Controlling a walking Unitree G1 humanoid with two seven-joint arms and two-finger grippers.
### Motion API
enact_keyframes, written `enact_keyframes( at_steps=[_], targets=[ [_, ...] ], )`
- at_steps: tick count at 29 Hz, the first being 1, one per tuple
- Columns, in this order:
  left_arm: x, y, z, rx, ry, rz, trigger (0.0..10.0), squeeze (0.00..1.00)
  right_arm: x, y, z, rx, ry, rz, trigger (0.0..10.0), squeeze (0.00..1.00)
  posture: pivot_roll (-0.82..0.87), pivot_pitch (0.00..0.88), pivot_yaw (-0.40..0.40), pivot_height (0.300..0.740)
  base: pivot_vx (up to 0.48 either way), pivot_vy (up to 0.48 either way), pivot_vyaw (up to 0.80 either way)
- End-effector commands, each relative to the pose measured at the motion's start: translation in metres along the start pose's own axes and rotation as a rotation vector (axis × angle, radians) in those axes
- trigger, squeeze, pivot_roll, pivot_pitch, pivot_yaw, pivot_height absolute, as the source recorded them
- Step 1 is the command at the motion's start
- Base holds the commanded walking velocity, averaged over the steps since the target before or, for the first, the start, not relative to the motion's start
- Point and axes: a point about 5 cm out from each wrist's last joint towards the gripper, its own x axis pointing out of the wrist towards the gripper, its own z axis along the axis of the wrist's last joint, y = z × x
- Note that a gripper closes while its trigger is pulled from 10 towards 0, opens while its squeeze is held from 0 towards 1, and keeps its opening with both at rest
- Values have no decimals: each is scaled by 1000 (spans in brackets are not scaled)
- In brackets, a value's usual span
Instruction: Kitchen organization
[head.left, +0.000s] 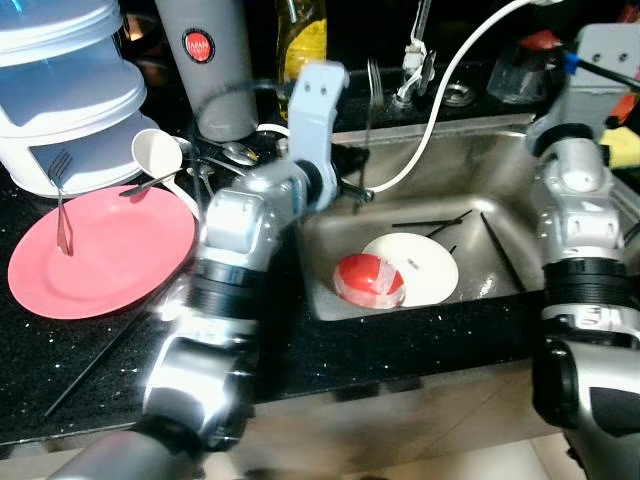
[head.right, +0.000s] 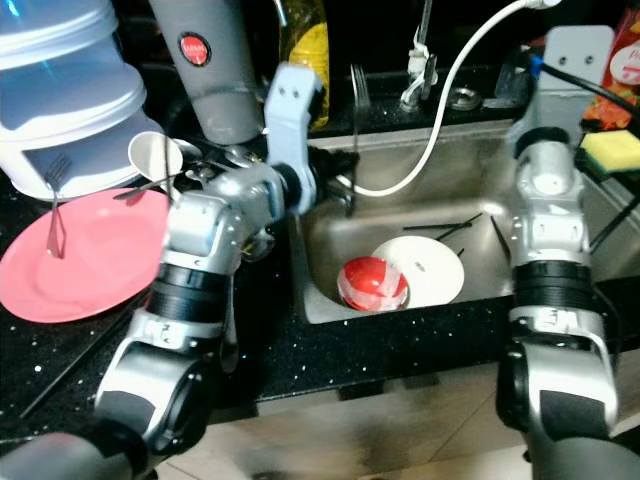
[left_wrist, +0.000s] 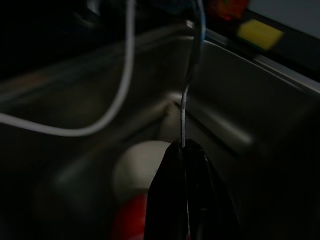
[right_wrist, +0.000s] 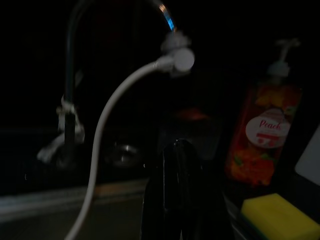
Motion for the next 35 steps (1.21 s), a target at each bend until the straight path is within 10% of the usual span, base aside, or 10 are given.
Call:
enact_keyframes(
  at_steps=[1, 9, 10, 17, 23, 27, 35],
  targets=[
    [3, -2, -12, -54, 43, -4, 10000, 1000, -3, 5, -4, -8, 32, 123, 10000, 0, 55, 0, 69, 740, 0, 0, 0],
    [-3, -2, -6, -22, 34, -13, 10000, 1000, -6, 9, 2, 36, 54, 365, 10000, 0, 66, 0, 57, 740, 0, 0, 0],
    [-7, 0, -2, -24, 9, 1, 10000, 0, -8, 11, 4, 40, 51, 424, 10000, 0, 70, 0, 53, 740, 0, 0, 0],
    [-46, 23, 19, 154, -88, 207, 10000, 0, -22, 43, 20, 137, -17, 705, 10000, 0, 87, 0, 31, 740, 0, 0, 0],
    [-110, 30, -2, 303, -10, 365, 10000, 0, -46, 109, 23, 280, -15, 929, 10000, 0, 125, 0, 24, 740, 0, 0, 0],
    [-163, 39, -29, 461, 160, 531, 10000, 0, -67, 144, 32, 385, -32, 1104, 10000, 0, 184, 0, 7, 740, 0, 0, 0],
    [-196, 35, -62, 544, 367, 669, 10000, 0, -70, 161, 35, 460, -22, 1140, 10000, 0, 234, 0, -14, 740, 0, 0, 0]
  ],
)
